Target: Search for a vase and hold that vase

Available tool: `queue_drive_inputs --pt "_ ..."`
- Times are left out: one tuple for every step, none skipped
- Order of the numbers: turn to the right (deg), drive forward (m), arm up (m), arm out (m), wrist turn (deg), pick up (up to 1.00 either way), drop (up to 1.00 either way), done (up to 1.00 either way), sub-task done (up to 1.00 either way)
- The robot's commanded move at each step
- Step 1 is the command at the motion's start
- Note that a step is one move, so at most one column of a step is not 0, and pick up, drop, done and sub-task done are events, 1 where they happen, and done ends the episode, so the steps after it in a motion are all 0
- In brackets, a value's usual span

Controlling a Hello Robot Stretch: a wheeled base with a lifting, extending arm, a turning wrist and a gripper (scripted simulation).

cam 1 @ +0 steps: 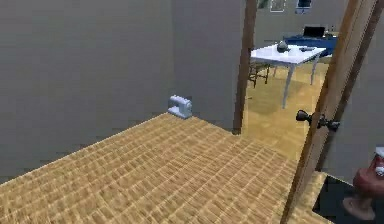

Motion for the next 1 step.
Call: queue_drive_inputs --pt "0.0 0.75 0.00 0.00 0.0 0.00 0.00 0.00 0.00"
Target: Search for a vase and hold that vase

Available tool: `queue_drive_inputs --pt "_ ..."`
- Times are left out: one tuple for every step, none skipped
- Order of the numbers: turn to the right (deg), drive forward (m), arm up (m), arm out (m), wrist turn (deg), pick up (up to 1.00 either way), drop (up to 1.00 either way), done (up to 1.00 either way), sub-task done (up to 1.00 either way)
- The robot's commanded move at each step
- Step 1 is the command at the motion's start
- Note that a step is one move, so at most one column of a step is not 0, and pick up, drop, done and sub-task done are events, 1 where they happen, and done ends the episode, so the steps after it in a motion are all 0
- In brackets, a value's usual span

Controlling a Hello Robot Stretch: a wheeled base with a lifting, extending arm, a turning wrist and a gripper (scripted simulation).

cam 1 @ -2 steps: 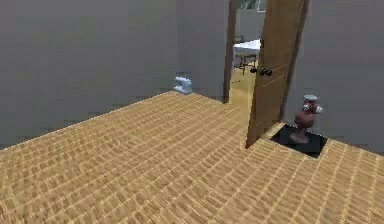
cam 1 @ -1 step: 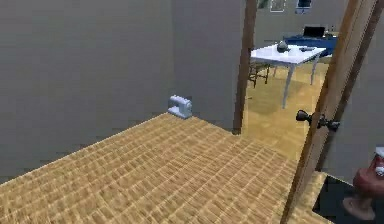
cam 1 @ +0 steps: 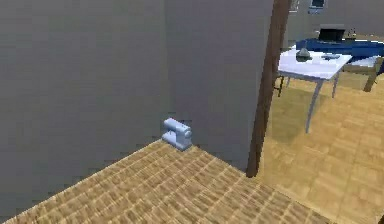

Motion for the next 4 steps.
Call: queue_drive_inputs --pt "15.0 0.00 0.00 0.00 0.0 0.00 0.00 0.00 0.00" --pt "0.0 0.20 0.00 0.00 0.0 0.00 0.00 0.00 0.00" --pt "24.0 0.00 0.00 0.00 0.0 0.00 0.00 0.00 0.00" --pt "0.0 0.70 0.00 0.00 0.0 0.00 0.00 0.00 0.00"
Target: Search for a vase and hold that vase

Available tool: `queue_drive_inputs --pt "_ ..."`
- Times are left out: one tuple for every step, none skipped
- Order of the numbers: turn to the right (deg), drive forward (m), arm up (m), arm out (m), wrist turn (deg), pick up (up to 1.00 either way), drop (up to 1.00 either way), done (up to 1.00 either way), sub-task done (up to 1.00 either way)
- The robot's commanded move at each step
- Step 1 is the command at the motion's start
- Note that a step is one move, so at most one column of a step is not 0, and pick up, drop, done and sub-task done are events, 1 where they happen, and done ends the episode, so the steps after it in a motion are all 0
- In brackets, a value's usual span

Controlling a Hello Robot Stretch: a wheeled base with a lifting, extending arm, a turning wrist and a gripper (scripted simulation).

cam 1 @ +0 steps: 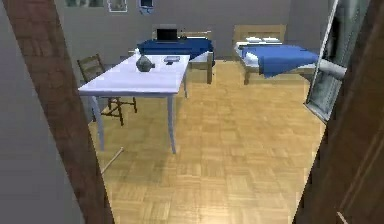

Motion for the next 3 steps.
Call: queue_drive_inputs --pt "6.0 0.00 0.00 0.00 0.0 0.00 0.00 0.00 0.00" --pt "0.0 1.00 0.00 0.00 0.0 0.00 0.00 0.00 0.00" --pt "6.0 0.00 0.00 0.00 0.0 0.00 0.00 0.00 0.00"
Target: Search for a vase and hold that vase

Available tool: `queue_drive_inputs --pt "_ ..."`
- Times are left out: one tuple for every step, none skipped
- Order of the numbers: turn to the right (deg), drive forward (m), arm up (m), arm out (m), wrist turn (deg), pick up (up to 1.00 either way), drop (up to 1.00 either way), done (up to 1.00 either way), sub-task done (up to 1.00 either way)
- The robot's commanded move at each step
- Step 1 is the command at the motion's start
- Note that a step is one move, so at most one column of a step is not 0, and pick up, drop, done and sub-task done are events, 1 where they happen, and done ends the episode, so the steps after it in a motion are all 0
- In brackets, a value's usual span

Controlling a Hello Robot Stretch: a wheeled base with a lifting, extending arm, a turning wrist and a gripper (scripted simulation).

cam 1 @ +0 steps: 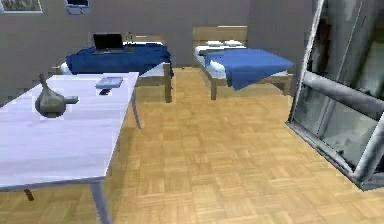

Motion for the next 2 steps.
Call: queue_drive_inputs --pt "0.0 0.40 0.00 0.00 0.0 0.00 0.00 0.00 0.00" --pt "-6.0 0.00 0.00 0.00 0.0 0.00 0.00 0.00 0.00"
